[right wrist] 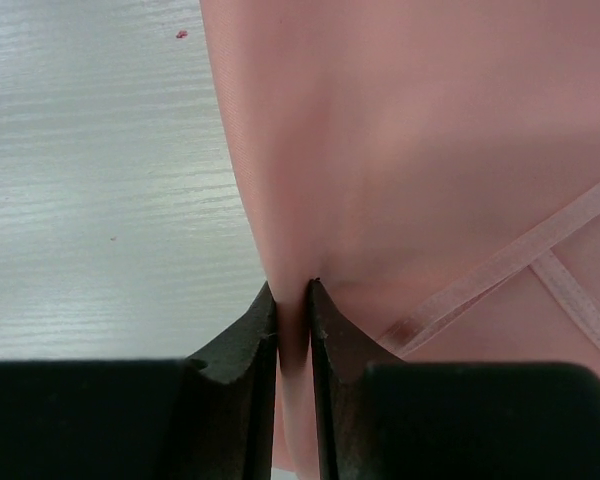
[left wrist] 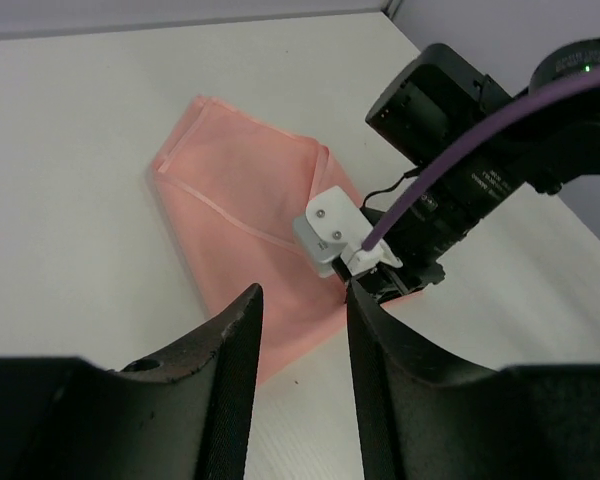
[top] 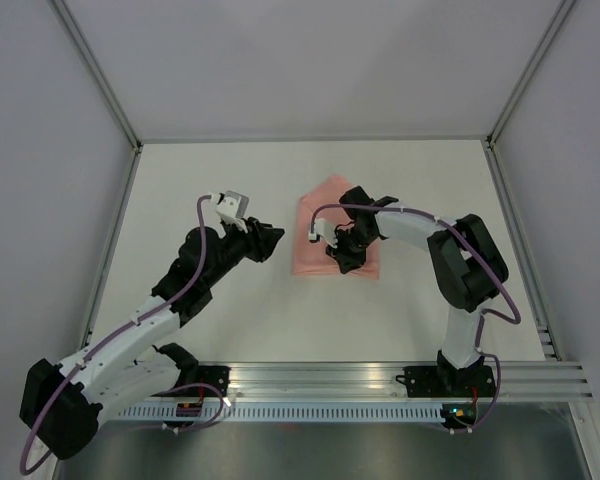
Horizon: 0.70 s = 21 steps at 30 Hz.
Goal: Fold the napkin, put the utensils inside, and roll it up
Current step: Roll the napkin at the center of the board.
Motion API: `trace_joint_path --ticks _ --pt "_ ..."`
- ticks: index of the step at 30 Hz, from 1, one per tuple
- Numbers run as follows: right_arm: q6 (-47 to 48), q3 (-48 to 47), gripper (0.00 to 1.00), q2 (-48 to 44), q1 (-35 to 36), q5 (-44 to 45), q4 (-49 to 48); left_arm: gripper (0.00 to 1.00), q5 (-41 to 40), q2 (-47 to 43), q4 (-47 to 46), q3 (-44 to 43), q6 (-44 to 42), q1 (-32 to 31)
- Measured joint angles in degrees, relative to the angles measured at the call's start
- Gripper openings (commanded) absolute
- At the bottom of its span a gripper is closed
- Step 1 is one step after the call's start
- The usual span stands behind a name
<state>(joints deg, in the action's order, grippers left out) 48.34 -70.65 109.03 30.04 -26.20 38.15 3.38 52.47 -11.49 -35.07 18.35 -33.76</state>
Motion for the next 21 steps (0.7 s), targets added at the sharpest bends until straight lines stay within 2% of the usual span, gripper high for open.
trace_joint_path --ticks 10,15,21 --pt "3.67 -7.43 0.13 6.10 -4.57 -7.67 11.58 0.45 -4.90 1.97 -7.56 8.17 -9.11 -8.83" --pt "4.50 -8.59 0.12 7.41 -5.51 -8.94 15.98 0.45 -6.38 9.11 -11.43 8.57 -15.54 -15.08" --pt "5.07 -9.35 0.11 8.46 -5.53 -9.20 19.58 0.45 -8.68 22.32 -15.34 6.75 -24.44 -22.95"
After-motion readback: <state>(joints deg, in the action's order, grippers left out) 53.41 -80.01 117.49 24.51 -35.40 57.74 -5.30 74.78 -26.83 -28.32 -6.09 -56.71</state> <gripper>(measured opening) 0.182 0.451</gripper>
